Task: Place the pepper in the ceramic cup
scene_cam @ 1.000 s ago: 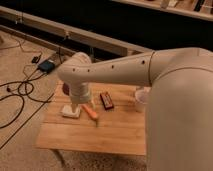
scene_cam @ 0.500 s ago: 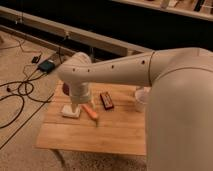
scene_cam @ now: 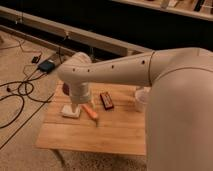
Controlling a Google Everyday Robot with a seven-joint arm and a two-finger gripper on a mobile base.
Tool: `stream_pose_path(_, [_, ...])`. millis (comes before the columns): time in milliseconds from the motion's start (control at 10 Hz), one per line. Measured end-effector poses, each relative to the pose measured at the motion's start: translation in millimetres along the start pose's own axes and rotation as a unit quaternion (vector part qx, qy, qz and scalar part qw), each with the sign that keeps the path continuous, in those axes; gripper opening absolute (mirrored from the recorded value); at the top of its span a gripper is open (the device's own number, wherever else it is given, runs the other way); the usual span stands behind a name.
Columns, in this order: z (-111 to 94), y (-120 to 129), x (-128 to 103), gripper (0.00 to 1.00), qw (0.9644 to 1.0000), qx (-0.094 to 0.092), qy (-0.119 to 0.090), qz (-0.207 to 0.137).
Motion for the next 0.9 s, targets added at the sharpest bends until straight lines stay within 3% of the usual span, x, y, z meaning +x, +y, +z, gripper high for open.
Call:
stream_pose_path(600, [2.1,-3.6,-0.5,0.65,0.9999,0.005,0.004,-0.011])
stream_pose_path(800, [12.8,-23.2,-4.0,0.65,0.9980,0.027,0.018,-0.054])
stream_pose_path(900, [21.3,-39.9,-7.8,0.65,0.9947,0.044,0.027,-0.089])
